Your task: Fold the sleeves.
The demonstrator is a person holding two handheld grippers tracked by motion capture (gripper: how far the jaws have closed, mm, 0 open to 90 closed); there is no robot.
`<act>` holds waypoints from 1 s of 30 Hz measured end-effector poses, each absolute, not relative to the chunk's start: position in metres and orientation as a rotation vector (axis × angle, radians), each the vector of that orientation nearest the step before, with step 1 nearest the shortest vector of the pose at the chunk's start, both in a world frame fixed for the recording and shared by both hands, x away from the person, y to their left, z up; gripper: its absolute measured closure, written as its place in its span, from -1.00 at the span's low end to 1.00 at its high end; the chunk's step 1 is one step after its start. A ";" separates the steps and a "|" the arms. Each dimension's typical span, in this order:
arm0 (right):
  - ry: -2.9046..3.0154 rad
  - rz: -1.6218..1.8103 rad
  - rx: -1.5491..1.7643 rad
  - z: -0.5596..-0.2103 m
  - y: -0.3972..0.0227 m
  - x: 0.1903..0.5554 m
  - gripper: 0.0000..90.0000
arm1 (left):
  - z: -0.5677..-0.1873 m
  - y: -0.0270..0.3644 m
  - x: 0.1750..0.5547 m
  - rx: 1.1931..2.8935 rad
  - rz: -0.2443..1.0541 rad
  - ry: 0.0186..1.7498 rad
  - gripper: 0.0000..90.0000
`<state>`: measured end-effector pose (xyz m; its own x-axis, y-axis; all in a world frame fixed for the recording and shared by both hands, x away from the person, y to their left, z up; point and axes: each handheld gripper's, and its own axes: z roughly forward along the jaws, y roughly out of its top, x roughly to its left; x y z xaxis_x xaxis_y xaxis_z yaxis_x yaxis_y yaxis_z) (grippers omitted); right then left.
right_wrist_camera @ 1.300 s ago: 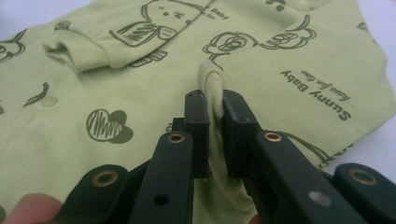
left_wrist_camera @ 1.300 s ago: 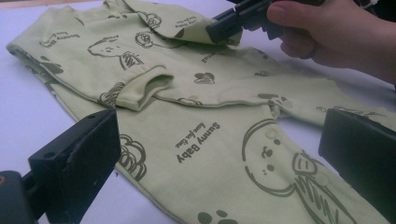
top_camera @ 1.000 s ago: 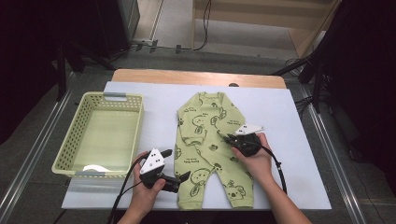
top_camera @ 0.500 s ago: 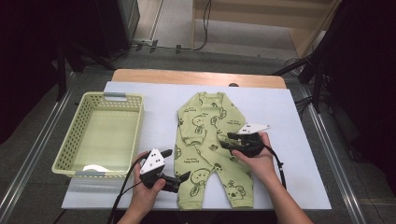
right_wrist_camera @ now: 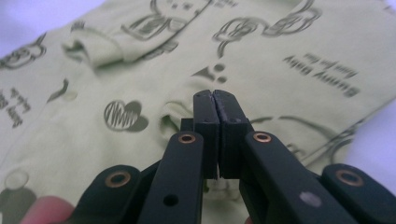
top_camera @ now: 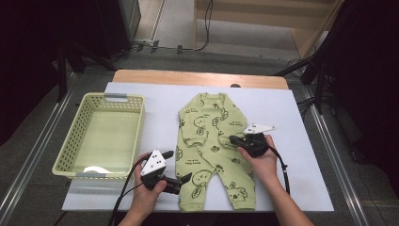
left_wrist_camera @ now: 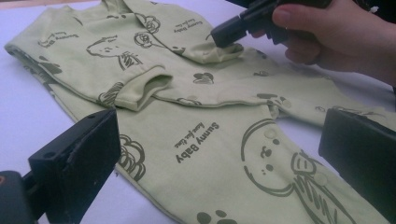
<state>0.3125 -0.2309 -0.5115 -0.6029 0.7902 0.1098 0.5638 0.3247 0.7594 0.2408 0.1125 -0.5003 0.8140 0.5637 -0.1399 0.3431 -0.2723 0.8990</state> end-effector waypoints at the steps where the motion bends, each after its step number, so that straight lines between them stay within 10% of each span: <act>1: 2.326 1.145 1.207 -0.514 -0.230 0.311 0.91 | -0.500 0.112 0.241 1.886 0.249 0.683 -1.00; 9: 2.309 1.169 1.234 -0.514 -0.232 0.305 0.60 | -0.500 0.112 0.240 1.888 0.253 0.685 -1.00; 19: 2.195 1.241 1.255 -0.499 -0.256 0.281 -0.76 | -0.500 0.112 0.240 1.886 0.254 0.681 -1.00; 30: 2.129 1.286 1.280 -0.498 -0.283 0.253 -1.00 | -0.500 0.112 0.240 1.887 0.258 0.680 -1.00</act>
<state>0.2535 -0.2826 -0.4977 -0.5345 0.8314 0.1516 0.5210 0.1829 0.8338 0.2395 0.1119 -0.5002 0.8142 0.5656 -0.1312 0.3358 -0.2742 0.9012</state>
